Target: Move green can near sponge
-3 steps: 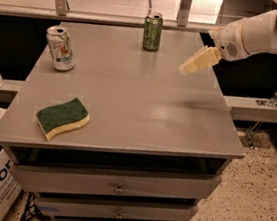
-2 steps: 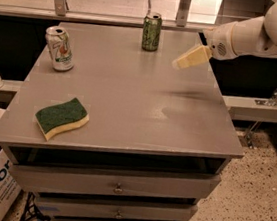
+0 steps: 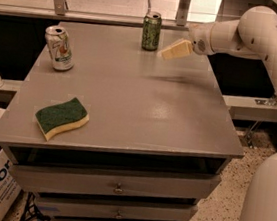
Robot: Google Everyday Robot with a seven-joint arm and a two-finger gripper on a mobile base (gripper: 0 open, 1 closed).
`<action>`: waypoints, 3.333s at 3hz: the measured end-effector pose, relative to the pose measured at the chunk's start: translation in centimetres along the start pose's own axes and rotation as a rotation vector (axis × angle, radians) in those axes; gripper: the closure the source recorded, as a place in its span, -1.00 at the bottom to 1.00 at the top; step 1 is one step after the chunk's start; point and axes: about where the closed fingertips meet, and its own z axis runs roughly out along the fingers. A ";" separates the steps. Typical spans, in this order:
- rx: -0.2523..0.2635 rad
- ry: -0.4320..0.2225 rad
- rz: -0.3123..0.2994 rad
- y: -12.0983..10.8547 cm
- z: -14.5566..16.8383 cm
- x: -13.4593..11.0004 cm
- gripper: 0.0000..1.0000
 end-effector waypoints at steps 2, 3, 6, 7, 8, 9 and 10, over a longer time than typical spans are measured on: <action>0.034 -0.061 0.125 -1.7 5.8 -0.4 -1.00; 0.052 -0.105 0.185 -2.9 8.0 -0.8 -1.00; 0.017 -0.149 0.222 -3.4 13.3 -2.2 -0.63; 0.019 -0.155 0.232 -3.9 12.5 -1.9 -0.19; 0.032 -0.155 0.242 -4.5 9.7 -1.3 0.30; 0.000 -0.161 0.237 -3.2 5.6 -1.8 0.74; -0.084 -0.156 0.190 1.2 0.7 -2.9 1.00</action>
Offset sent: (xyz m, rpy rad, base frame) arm 0.0777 0.0419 -0.0259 0.1901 0.0578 -0.1325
